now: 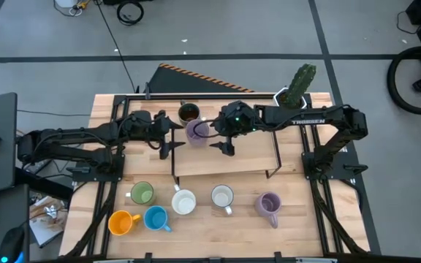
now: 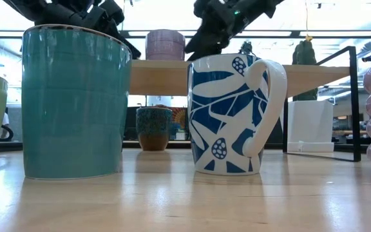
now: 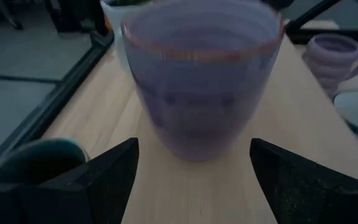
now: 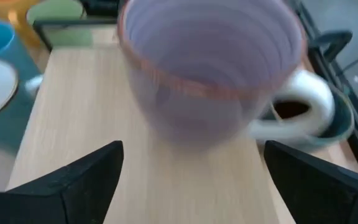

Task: Place coffee mugs
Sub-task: Put the top purple mug on the shelf

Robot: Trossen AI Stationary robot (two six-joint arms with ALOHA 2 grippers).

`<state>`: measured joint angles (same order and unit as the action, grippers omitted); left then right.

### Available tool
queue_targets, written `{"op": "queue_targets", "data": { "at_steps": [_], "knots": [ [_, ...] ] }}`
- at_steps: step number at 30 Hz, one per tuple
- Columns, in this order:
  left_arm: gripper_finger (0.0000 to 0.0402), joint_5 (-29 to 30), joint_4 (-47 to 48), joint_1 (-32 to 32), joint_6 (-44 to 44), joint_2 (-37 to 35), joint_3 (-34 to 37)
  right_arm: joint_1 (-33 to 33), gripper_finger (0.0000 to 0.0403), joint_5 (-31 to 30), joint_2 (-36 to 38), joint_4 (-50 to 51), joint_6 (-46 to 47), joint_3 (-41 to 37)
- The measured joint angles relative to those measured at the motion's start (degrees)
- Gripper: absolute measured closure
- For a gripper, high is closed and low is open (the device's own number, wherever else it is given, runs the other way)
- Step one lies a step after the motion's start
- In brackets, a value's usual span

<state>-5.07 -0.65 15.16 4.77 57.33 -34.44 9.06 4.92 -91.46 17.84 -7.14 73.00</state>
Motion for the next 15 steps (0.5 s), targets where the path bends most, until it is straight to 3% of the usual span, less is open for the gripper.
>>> {"op": "queue_targets", "data": {
  "at_steps": [15],
  "knots": [
    [0.0086, -0.26, -5.09, -1.95, 0.26, 6.84, 0.00, 0.00, 0.0004, 1.08, -2.27, -2.81, -0.09, -0.03]
  ]
}}
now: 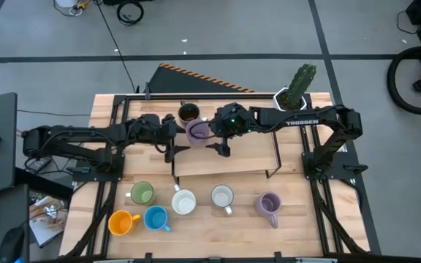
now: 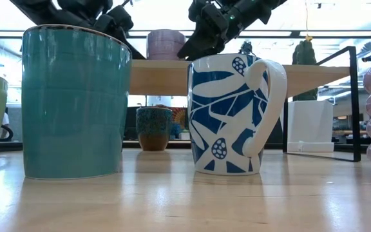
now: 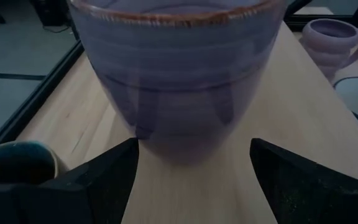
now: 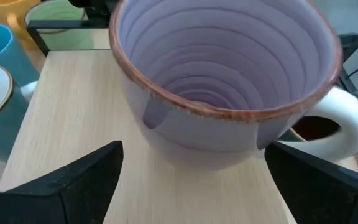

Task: Place coffee mugs
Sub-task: Put the top purple mug on the shelf

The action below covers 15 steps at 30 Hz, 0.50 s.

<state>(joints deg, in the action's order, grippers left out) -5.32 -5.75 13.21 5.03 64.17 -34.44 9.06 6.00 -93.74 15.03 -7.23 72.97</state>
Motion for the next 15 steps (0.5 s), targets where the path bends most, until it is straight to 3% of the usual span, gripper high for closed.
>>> {"op": "queue_targets", "data": {
  "at_steps": [15],
  "knots": [
    [0.0086, -0.49, -4.18, -0.47, 0.04, 1.54, -0.04, 0.13, 0.0010, 1.28, -0.06, -1.29, -0.06, 0.00]
  ]
}}
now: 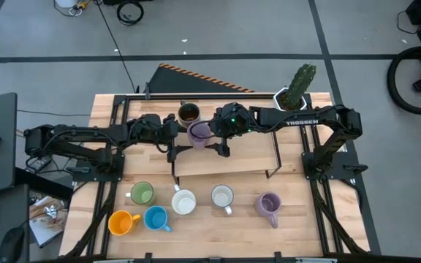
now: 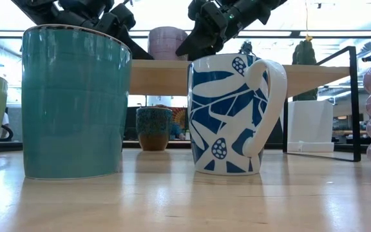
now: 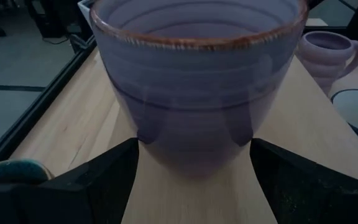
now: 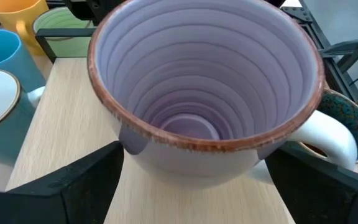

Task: Place coffee mugs
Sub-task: Put the top purple mug on the shelf

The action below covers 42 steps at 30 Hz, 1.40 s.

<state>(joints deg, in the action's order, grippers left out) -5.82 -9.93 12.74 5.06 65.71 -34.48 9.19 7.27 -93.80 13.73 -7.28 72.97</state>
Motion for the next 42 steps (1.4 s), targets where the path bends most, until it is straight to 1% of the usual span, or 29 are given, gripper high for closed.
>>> {"op": "queue_targets", "data": {
  "at_steps": [13, 20, 29, 42],
  "knots": [
    [0.0086, 0.26, -2.82, -1.01, -1.80, 0.02, -0.63, -0.24, 0.0010, 0.04, 0.31, 2.28, -0.18, 0.00],
    [0.0086, 0.66, 1.00, -1.10, -1.86, 1.84, -4.70, -0.20, 0.0010, 0.24, 0.31, 3.24, -0.12, 0.00],
    [0.0086, 0.39, 1.90, -1.67, -1.69, 6.31, -7.82, -0.20, 0.0010, 0.21, 0.60, 5.61, 0.21, 0.00],
    [0.0086, 1.54, 4.81, -2.54, -0.94, 6.78, -8.02, -0.65, 0.0013, -0.06, 1.66, 6.16, -0.40, 0.85]
  ]
}}
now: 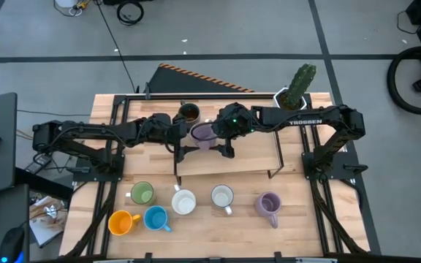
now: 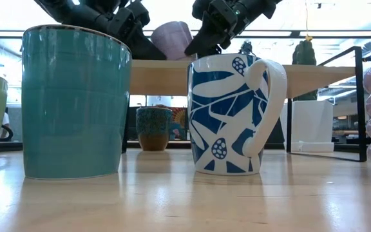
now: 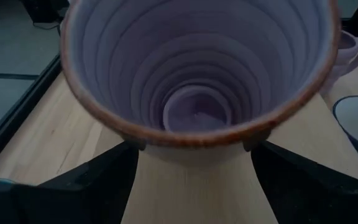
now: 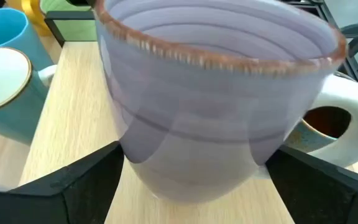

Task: Place coffee mugs
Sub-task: Put the top purple mug on the shelf

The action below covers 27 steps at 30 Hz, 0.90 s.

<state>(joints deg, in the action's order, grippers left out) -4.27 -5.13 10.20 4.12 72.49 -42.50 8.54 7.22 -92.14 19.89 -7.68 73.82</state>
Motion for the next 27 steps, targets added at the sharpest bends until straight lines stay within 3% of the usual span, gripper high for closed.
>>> {"op": "queue_targets", "data": {
  "at_steps": [11, 27],
  "knots": [
    [0.0086, 0.35, 4.51, -0.50, 1.49, -0.02, -3.86, -0.18, 0.0013, -0.12, 0.11, 0.65, 0.00, 0.00],
    [0.0086, -0.03, 2.81, -0.57, 2.30, -0.11, -5.29, -0.97, 0.0014, -1.75, 2.34, 2.43, -0.44, 0.00]
  ]
}}
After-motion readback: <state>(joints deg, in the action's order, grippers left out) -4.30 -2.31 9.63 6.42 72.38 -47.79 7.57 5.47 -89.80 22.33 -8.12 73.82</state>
